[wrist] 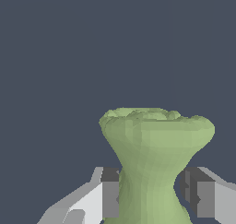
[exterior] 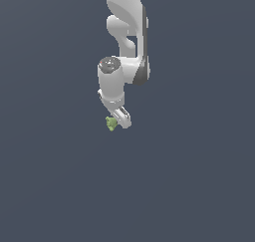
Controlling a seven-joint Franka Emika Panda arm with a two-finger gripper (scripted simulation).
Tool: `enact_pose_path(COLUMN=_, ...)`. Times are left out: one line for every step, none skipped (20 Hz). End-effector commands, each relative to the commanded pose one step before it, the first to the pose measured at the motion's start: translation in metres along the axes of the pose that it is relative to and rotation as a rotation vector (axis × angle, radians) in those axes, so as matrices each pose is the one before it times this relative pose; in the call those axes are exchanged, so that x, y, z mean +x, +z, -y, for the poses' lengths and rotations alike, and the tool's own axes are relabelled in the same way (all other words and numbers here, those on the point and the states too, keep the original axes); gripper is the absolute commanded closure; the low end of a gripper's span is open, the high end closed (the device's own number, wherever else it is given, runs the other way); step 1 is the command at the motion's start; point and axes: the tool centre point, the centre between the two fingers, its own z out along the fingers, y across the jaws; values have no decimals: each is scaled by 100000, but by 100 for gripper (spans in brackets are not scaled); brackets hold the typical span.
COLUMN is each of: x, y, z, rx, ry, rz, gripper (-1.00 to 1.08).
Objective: Pick up the object and move it to a goal position.
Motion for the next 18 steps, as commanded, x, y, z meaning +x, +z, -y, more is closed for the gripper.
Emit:
enact_pose_path(x=383, y=-1858, z=-444, rx=81, ry=75, rz=-38, gripper=108)
enact_pose_path(x=160, y=-845, z=-200, rx=0, ry=0, rz=0, gripper=108)
enact_pose_path(x=170, y=-894, z=-211, rx=0, ry=0, rz=0, gripper=108)
enact_pose_path(x=208, y=-929, z=-243, rx=-20, ry=65, rz=10, gripper=108)
enact_pose_path(x=190, y=-987, z=-233, rx=0, ry=0, rz=0, gripper=108)
enact_pose_path(x=200, y=-1033, z=-243, rx=0, ry=0, rz=0, gripper=108)
enact_pose_path(x=210, y=-1077, z=-253, rx=0, ry=0, rz=0, gripper=108)
enact_pose_path(x=234, y=-1108, z=-273, rx=-39, ry=51, rz=-26, gripper=108)
enact_pose_path(x=219, y=-1109, z=-259, rx=0, ry=0, rz=0, gripper=108)
enact_pose_path(x=217, y=-1097, z=-255, rx=0, ry=0, rz=0, gripper=108)
enact_pose_path(x=216, y=-1087, z=-252, rx=0, ry=0, rz=0, gripper=108)
enact_pose_path(x=227, y=-1075, z=-258, rx=-39, ry=49, rz=-29, gripper=108)
enact_pose_path(x=215, y=-1070, z=-245, rx=0, ry=0, rz=0, gripper=108)
enact_pose_path(x=214, y=-1064, z=-242, rx=0, ry=0, rz=0, gripper=108)
enact_pose_path(x=214, y=-1058, z=-239, rx=0, ry=0, rz=0, gripper=108)
enact_pose_path(x=214, y=-1053, z=-236, rx=0, ry=0, rz=0, gripper=108)
enact_pose_path(x=214, y=-1049, z=-233, rx=0, ry=0, rz=0, gripper=108)
enact_pose_path(x=214, y=-1046, z=-230, rx=0, ry=0, rz=0, gripper=108)
